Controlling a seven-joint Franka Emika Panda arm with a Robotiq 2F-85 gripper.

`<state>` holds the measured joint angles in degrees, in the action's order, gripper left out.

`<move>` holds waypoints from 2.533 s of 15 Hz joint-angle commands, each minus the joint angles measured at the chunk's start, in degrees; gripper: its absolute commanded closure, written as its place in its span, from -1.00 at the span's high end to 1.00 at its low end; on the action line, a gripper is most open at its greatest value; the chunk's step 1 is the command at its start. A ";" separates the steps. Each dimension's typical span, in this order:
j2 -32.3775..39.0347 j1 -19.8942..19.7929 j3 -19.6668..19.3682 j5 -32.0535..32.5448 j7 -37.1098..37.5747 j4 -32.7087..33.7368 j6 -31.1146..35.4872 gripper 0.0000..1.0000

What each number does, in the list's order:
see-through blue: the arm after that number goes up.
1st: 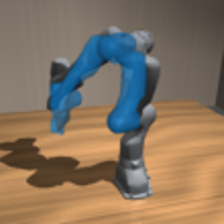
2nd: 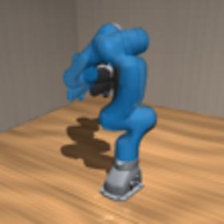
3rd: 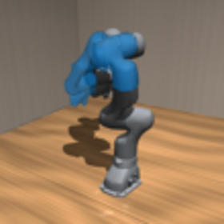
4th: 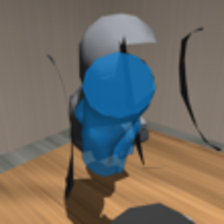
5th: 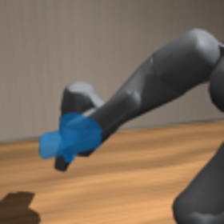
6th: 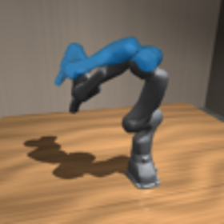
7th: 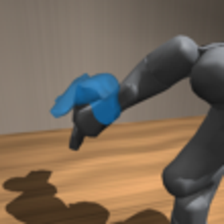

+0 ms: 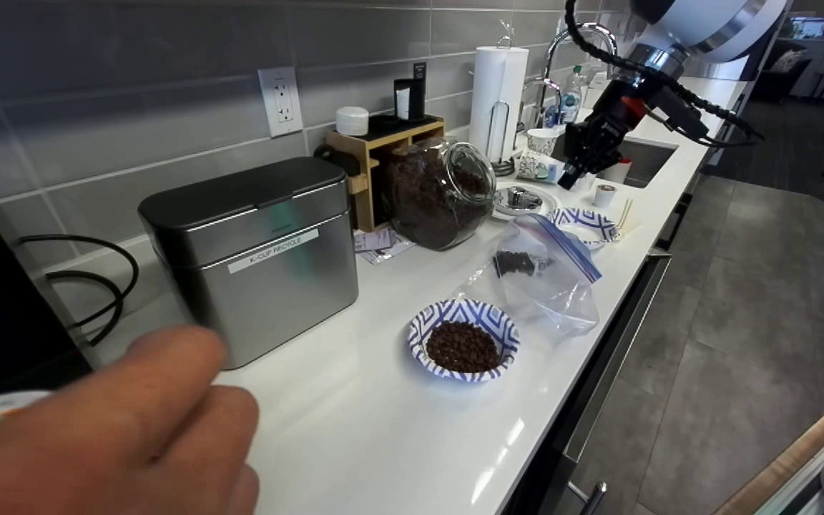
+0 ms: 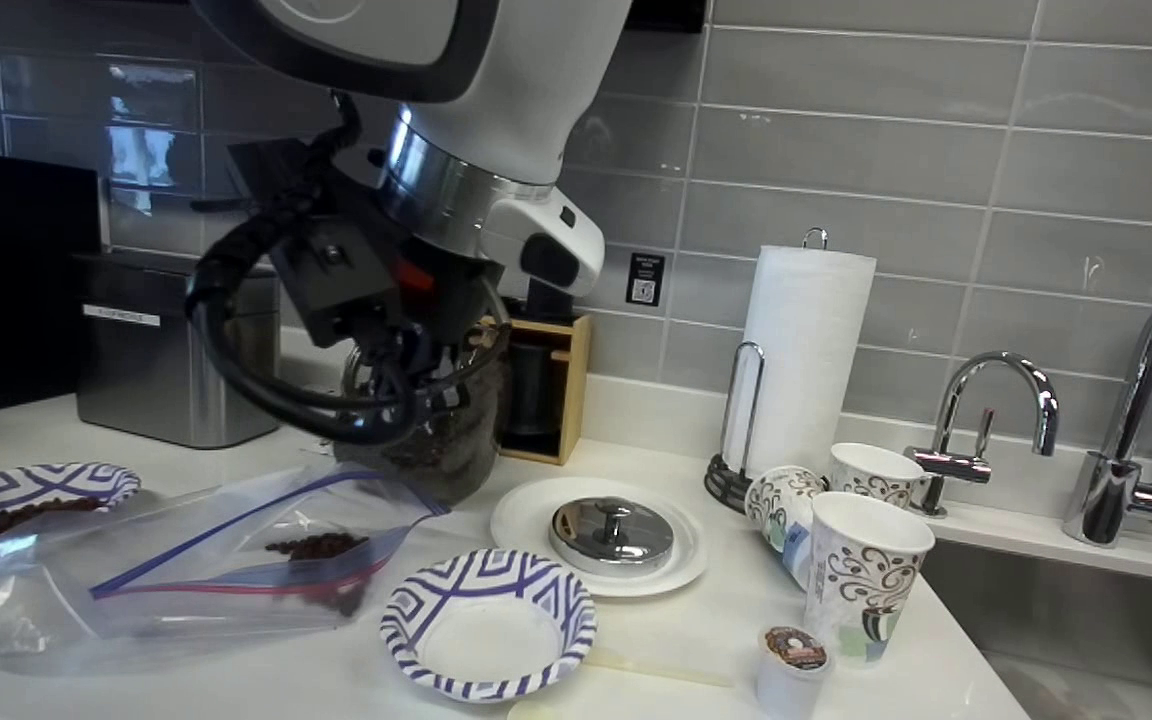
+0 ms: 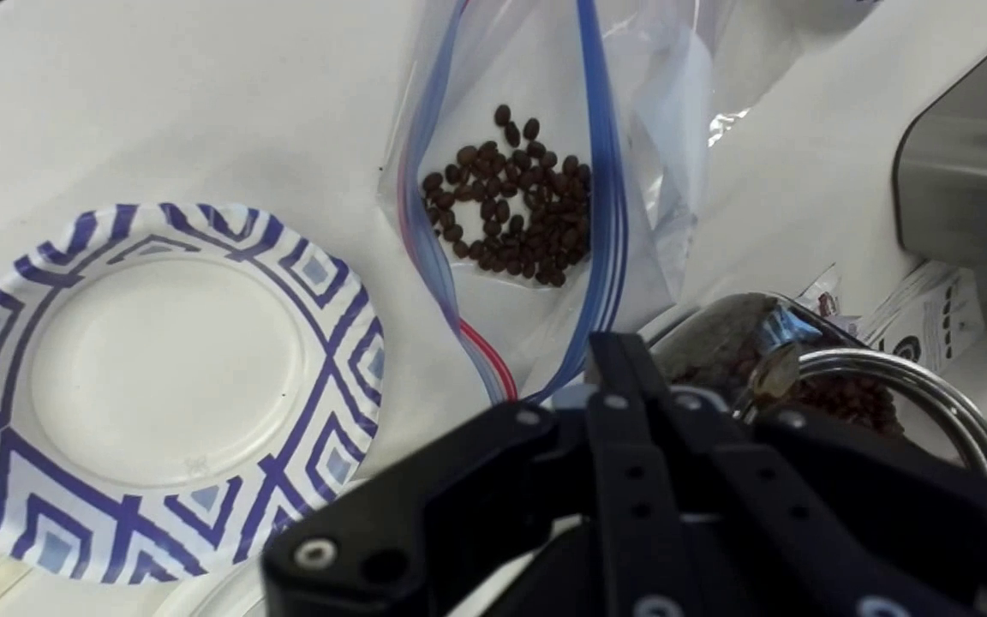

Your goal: Place some of the clear bag contents on the empty paper plate

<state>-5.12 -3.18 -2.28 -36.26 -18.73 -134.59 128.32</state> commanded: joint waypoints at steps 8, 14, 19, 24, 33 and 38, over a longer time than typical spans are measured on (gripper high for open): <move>-1.87 0.27 -2.06 5.75 0.12 -3.57 -1.13 -1.00; -1.09 -0.67 -1.08 24.35 10.52 -5.80 7.98 -1.00; 0.62 -0.30 -0.81 32.66 15.56 -7.42 15.35 -1.00; 2.29 -0.36 -0.46 37.50 19.77 -8.36 19.80 -0.46; 2.81 -0.18 -0.53 39.16 22.53 -8.19 20.19 0.86; 1.99 2.00 -0.11 23.99 12.53 -7.88 17.94 0.49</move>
<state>-2.49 -2.69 -2.80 -2.93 -0.08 -142.09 147.27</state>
